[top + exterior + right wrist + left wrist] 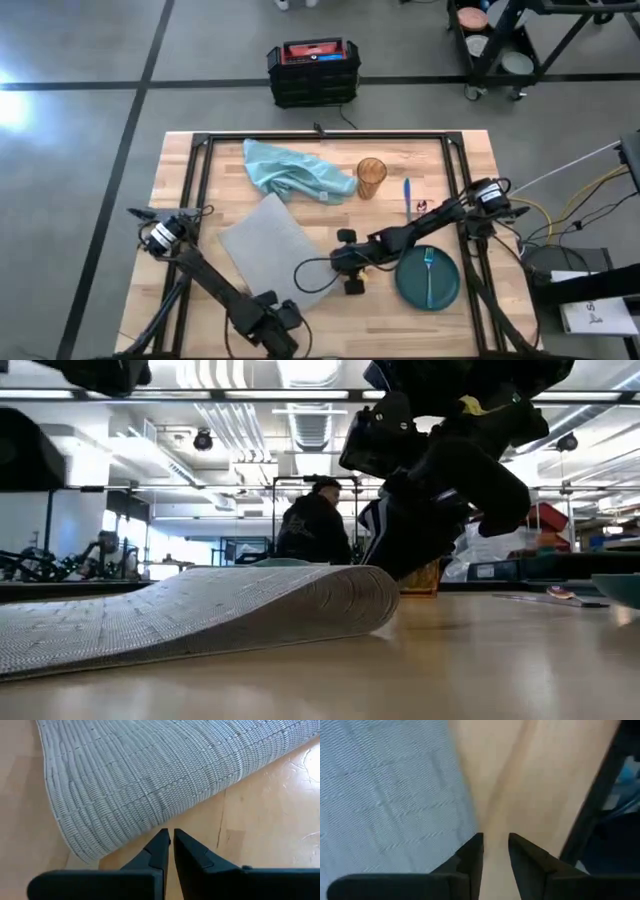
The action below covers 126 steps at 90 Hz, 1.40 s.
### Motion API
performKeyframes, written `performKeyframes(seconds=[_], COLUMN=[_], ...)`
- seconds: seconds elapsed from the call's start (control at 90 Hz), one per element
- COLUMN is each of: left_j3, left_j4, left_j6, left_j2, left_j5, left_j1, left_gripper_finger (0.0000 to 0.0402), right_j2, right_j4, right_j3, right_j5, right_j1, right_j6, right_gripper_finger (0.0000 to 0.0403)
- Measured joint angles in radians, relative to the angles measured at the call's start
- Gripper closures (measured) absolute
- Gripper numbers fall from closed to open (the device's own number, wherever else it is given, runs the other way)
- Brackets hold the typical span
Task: Set table place
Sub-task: Prepare the gray table mat
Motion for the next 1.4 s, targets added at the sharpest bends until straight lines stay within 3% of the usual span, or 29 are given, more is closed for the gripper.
performKeyframes(seconds=[0.222, 0.533, 0.633, 0.756, 0.878, 1.044, 1.189, 1.4], left_j3=[-0.054, -0.147, -0.163, -0.183, -0.188, -0.122, -0.011, 0.015], left_j4=[0.046, 0.229, 0.232, 0.235, 0.235, 0.161, -0.016, -0.034], left_j6=[-0.033, -0.055, -0.047, -0.047, -0.045, -0.004, 0.105, 0.168], left_j2=[-0.001, -0.009, -0.008, -0.006, -0.005, -0.009, -0.002, -0.004], left_j5=[-0.068, -0.053, -0.053, -0.051, -0.051, -0.053, -0.075, -0.097], left_j1=[-0.02, -0.025, -0.025, -0.025, -0.025, -0.025, -0.032, -0.063], left_gripper_finger=[0.0322, 0.0295, 0.032, 0.0386, 0.0396, 0.04, 0.0401, 0.039], right_j2=[0.0, 0.0, 0.0, 0.0, 0.001, 0.002, 0.002, 0.002], right_j4=[0.001, 0.008, 0.009, 0.008, 0.008, 0.009, 0.009, 0.008], right_j3=[0.0, 0.0, 0.0, 0.0, -0.001, -0.002, -0.002, -0.002], right_j5=[0.001, 0.004, 0.004, 0.004, 0.004, 0.004, 0.004, 0.005], right_j1=[0.0, -0.001, -0.001, -0.001, -0.001, -0.001, -0.001, -0.001], right_j6=[-0.011, -0.014, -0.015, -0.016, -0.017, -0.017, -0.017, -0.016], right_gripper_finger=[0.0389, 0.0389, 0.0389, 0.0389, 0.0389, 0.0389, 0.0389, 0.0389])
